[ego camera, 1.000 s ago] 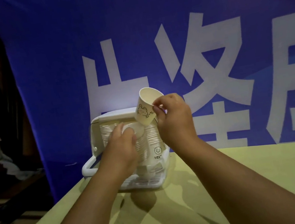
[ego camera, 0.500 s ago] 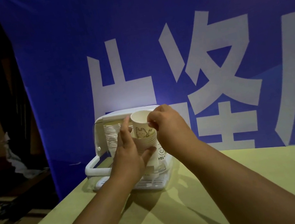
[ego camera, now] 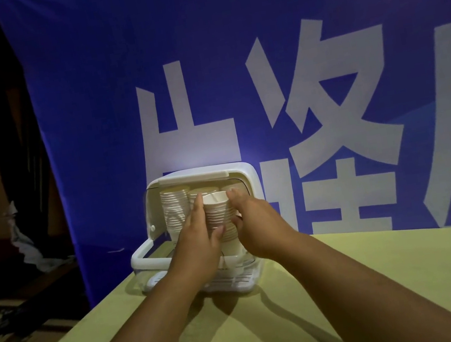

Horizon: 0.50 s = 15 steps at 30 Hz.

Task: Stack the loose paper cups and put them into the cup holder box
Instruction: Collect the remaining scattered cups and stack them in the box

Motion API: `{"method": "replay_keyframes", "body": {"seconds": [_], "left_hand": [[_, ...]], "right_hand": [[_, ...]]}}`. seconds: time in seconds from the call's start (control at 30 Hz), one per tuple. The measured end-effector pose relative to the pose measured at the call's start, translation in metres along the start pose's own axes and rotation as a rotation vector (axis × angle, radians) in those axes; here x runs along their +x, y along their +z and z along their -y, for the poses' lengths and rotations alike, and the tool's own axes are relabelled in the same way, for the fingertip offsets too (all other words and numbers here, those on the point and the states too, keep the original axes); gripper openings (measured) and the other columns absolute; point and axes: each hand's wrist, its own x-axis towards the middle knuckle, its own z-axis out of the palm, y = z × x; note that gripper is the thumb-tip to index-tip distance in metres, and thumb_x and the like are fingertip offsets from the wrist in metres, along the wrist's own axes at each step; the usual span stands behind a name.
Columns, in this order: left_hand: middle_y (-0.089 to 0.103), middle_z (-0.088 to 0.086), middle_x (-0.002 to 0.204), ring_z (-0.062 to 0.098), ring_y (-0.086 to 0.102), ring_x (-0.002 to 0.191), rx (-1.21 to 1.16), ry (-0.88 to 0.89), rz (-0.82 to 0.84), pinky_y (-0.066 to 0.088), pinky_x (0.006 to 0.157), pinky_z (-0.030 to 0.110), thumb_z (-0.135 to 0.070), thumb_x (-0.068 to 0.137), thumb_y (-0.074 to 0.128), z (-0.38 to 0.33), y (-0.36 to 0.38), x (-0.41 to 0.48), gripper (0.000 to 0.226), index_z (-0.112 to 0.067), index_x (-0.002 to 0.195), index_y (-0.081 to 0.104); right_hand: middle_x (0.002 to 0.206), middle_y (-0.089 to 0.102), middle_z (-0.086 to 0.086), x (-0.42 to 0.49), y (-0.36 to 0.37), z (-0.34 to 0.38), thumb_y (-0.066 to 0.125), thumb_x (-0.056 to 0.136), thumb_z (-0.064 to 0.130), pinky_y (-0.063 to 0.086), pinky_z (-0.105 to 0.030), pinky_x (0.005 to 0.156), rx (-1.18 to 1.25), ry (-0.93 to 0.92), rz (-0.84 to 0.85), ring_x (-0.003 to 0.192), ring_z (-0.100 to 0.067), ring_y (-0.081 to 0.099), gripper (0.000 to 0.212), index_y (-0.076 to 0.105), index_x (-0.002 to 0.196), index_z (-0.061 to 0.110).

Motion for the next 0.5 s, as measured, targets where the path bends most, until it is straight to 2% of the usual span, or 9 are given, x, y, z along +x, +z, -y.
{"method": "replay_keyframes", "body": {"seconds": [0.1,0.2,0.27,0.37,0.43,0.5], "left_hand": [[0.036,-0.007,0.16,0.019,0.042,0.142,-0.077,0.002,-0.003,0.046,0.109,0.053,-0.037,0.101,0.057,0.001,-0.004,-0.001,0.077,-0.047,0.157,0.004],[0.04,-0.007,0.152,0.018,0.046,0.134,-0.095,0.03,-0.095,0.053,0.1,0.049,-0.042,0.1,0.056,0.0,-0.01,-0.002,0.062,-0.044,0.152,0.022],[0.037,-0.008,0.151,0.018,0.045,0.133,-0.067,0.066,-0.153,0.053,0.099,0.047,-0.043,0.098,0.059,-0.003,-0.017,0.0,0.059,-0.039,0.149,0.031],[0.036,-0.009,0.151,0.018,0.035,0.138,0.008,0.127,-0.238,0.043,0.109,0.05,-0.042,0.093,0.066,-0.012,-0.029,0.007,0.06,-0.034,0.147,0.04],[0.036,-0.008,0.155,0.019,0.025,0.144,0.114,0.148,-0.278,0.034,0.116,0.053,-0.042,0.091,0.069,-0.021,-0.034,0.013,0.063,-0.033,0.148,0.042],[0.032,-0.008,0.161,0.02,0.019,0.148,0.209,0.147,-0.201,0.024,0.12,0.051,-0.045,0.091,0.069,-0.029,-0.039,0.021,0.071,-0.034,0.152,0.036]], "right_hand": [[0.154,0.037,0.006,0.001,0.0,-0.006,0.059,0.098,0.017,0.041,-0.034,0.107,0.059,-0.024,-0.059,0.137,-0.02,0.043,0.06,0.034,0.149,0.033],[0.15,0.031,0.009,0.005,-0.006,-0.011,0.065,0.093,0.022,0.049,-0.03,0.099,0.112,-0.008,-0.191,0.127,-0.016,0.049,0.063,0.035,0.147,0.035],[0.151,0.026,0.008,0.008,-0.008,-0.014,0.068,0.091,0.023,0.05,-0.03,0.097,0.146,0.011,-0.192,0.127,-0.017,0.047,0.068,0.032,0.147,0.034],[0.154,0.026,0.005,0.01,-0.009,-0.017,0.065,0.093,0.025,0.044,-0.039,0.108,0.132,0.01,-0.101,0.137,-0.021,0.038,0.072,0.025,0.151,0.031],[0.154,0.028,0.002,0.01,-0.01,-0.019,0.063,0.094,0.026,0.04,-0.039,0.111,0.09,0.012,-0.061,0.139,-0.021,0.033,0.073,0.021,0.154,0.027],[0.154,0.028,0.0,0.01,-0.011,-0.019,0.063,0.094,0.025,0.041,-0.038,0.11,0.079,0.02,-0.044,0.138,-0.022,0.034,0.074,0.019,0.154,0.024]]}}
